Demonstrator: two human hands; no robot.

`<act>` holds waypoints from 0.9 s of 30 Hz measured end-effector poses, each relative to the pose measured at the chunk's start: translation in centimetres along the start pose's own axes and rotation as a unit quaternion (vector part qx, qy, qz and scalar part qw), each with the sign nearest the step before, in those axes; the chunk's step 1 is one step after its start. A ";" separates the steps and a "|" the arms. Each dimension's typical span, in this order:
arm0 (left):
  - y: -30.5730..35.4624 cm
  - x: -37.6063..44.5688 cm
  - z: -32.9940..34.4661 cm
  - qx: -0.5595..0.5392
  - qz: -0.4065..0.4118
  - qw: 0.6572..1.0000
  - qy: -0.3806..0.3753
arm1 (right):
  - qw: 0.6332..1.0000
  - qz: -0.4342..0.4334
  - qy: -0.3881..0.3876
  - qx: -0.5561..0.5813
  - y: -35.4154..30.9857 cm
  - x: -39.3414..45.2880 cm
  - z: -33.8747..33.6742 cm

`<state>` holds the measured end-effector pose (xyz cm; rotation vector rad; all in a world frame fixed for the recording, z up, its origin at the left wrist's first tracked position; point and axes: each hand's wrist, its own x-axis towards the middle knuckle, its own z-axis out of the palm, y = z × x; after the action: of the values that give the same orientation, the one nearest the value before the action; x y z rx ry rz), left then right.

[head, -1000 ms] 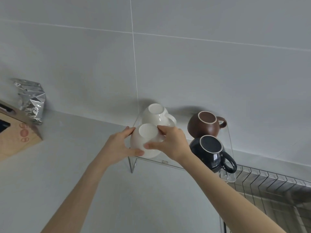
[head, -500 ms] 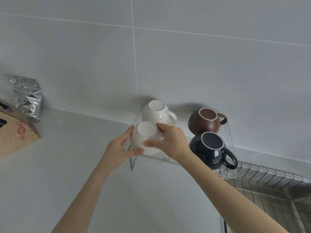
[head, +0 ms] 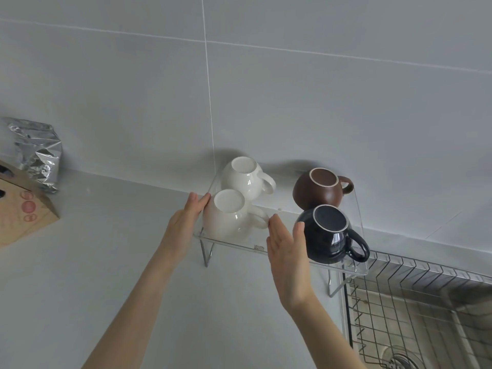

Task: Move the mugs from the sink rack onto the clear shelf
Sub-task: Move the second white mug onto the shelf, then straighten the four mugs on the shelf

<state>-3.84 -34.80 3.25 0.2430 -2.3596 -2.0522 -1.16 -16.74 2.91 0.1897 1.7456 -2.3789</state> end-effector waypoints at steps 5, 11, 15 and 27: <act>-0.3 0.1 0.4 -0.021 -0.005 1.000 0.001 | 0.997 0.063 -0.037 0.034 0.0 -0.5 0.0; -0.7 0.3 0.3 -0.024 -0.003 1.000 0.003 | 0.998 0.050 -0.034 0.017 0.4 -0.5 -0.1; -0.4 1.1 -0.1 -0.018 0.009 0.999 0.028 | 1.000 0.010 0.005 0.017 -1.0 0.6 -0.5; 3.5 8.9 2.3 0.001 -0.018 0.999 -0.026 | 0.996 0.030 -0.012 -0.087 -2.9 7.1 0.3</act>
<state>-13.29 -33.12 5.51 0.2360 -2.4058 -2.0971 -8.70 -16.69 4.23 0.1863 1.8955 -2.1658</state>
